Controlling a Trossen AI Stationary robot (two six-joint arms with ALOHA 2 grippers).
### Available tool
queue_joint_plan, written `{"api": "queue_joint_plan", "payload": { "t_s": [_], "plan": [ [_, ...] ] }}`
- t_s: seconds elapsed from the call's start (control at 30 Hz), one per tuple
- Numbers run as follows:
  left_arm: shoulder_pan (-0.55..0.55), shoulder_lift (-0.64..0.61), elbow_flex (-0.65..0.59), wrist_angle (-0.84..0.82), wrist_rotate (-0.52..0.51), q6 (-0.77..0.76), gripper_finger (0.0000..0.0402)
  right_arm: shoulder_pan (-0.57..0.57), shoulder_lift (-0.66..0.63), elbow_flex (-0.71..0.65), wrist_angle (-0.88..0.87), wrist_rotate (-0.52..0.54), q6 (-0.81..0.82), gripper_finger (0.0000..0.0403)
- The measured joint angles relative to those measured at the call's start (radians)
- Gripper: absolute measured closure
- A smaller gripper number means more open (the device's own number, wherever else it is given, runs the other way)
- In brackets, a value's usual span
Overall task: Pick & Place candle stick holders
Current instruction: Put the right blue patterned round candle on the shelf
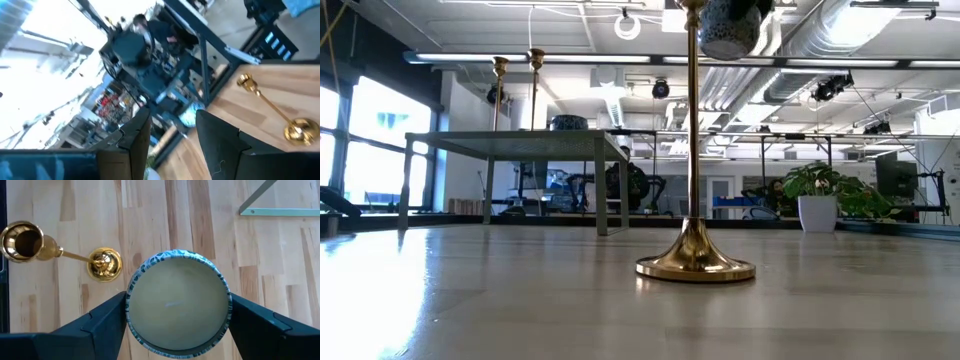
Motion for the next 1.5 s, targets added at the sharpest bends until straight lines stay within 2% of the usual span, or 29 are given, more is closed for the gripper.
{"api": "queue_joint_plan", "payload": {
  "t_s": [0.2,0.4,0.63,0.7,0.83,1.0,1.17,1.3,1.5],
  "plan": [
    [0.000,0.000,0.000,0.091,0.082,-0.012,0.0247,-0.007,0.000,0.000,0.012,-0.002,-0.020,0.0112],
    [0.000,0.000,0.000,0.109,0.177,-0.167,0.0247,-0.006,0.000,0.000,0.013,0.003,-0.027,0.0112],
    [0.000,0.033,0.004,0.108,0.056,-0.072,0.0247,-0.006,0.000,0.000,0.014,-0.003,-0.027,0.0112],
    [0.000,0.070,0.030,0.089,0.053,-0.061,0.0247,-0.006,0.000,0.000,0.014,-0.004,-0.028,0.0112],
    [-0.026,0.177,0.150,-0.021,0.034,0.052,0.0247,-0.007,0.000,0.000,0.016,-0.004,-0.031,0.0112],
    [-0.088,0.310,0.334,-0.215,-0.085,0.165,0.0247,-0.007,0.000,0.001,0.015,-0.005,-0.040,0.0112],
    [-0.123,0.377,0.444,-0.359,-0.105,0.298,0.0247,-0.008,0.001,0.040,0.003,-0.004,-0.068,0.0112],
    [-0.143,0.386,0.460,-0.424,-0.187,0.399,0.0247,-0.008,0.001,0.081,-0.017,0.012,-0.096,0.0112],
    [-0.145,0.386,0.460,-0.406,-0.264,0.465,0.0247,-0.027,0.001,0.150,-0.023,0.040,-0.120,0.0112]
  ]
}}
